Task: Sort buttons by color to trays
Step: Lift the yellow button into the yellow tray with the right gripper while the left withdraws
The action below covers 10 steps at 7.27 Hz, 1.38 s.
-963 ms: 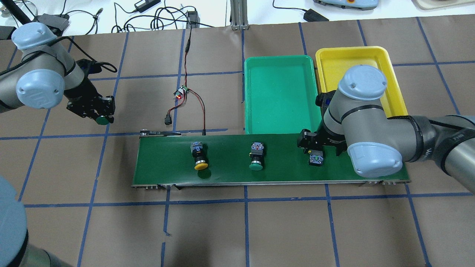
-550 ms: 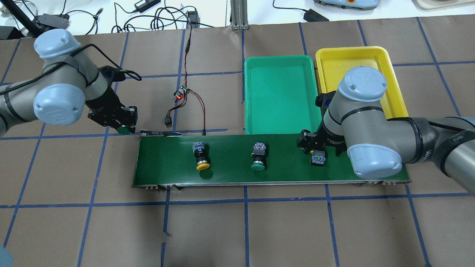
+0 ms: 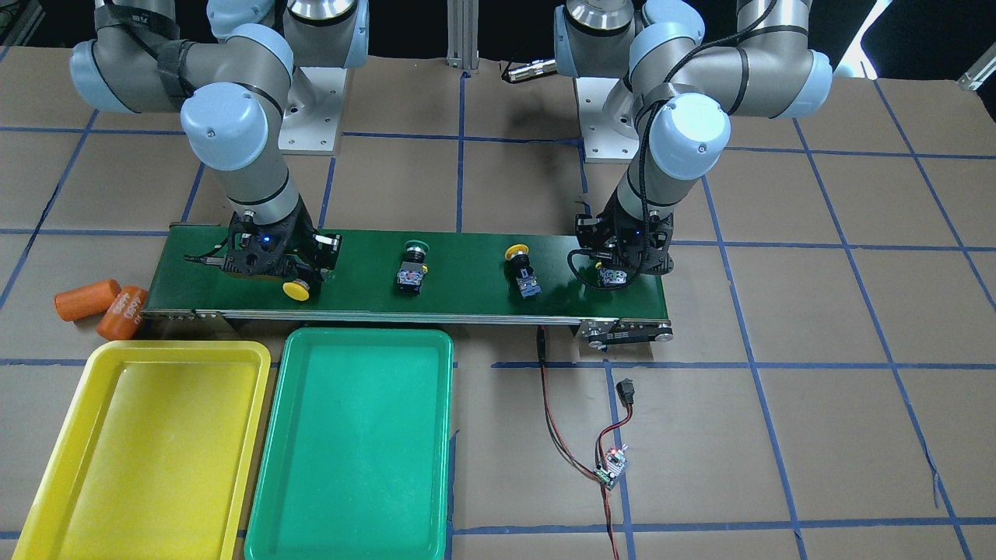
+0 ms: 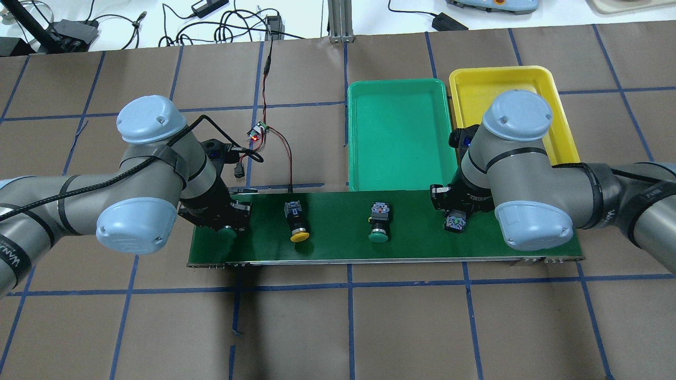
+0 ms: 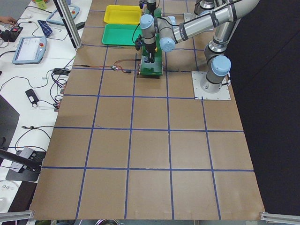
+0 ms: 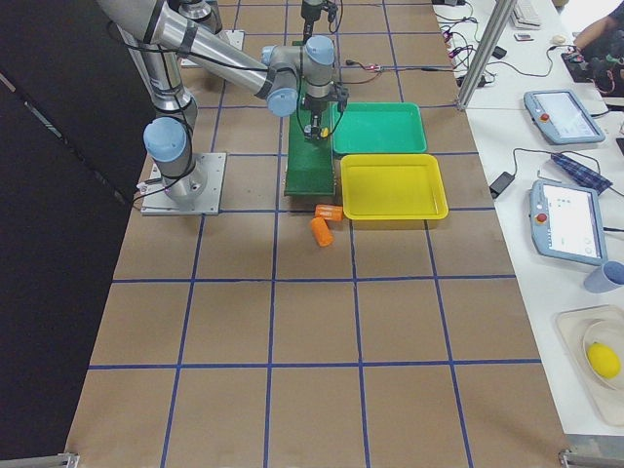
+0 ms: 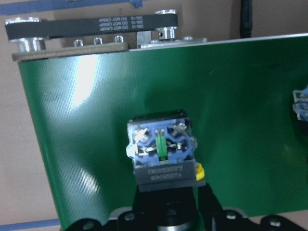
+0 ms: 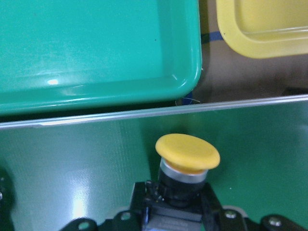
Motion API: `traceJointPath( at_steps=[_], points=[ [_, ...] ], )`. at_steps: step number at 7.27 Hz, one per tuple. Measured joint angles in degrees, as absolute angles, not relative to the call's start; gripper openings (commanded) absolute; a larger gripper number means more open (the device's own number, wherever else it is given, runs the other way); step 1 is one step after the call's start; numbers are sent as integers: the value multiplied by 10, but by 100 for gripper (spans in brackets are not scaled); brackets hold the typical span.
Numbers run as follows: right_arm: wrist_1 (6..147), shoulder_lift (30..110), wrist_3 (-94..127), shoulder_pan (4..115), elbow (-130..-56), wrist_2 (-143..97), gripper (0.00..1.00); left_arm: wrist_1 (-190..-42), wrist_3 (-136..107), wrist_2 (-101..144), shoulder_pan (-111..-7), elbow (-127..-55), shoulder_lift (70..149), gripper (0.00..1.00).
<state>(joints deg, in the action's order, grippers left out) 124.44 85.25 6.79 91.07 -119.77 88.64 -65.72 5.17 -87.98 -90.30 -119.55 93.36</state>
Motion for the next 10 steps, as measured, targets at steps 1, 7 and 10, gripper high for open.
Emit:
traceJointPath(
  at_steps=[1,7,10],
  points=[
    [1237,843,65,907,-1167,889,3,-651,51,-881,-902,-1194,937,100],
    [1154,636,-170,762,-906,905,89,-855,40,-882,-896,-946,931,100],
    [1150,604,-203,742,-885,906,100,-906,37,-883,-899,-874,917,100]
  ],
)
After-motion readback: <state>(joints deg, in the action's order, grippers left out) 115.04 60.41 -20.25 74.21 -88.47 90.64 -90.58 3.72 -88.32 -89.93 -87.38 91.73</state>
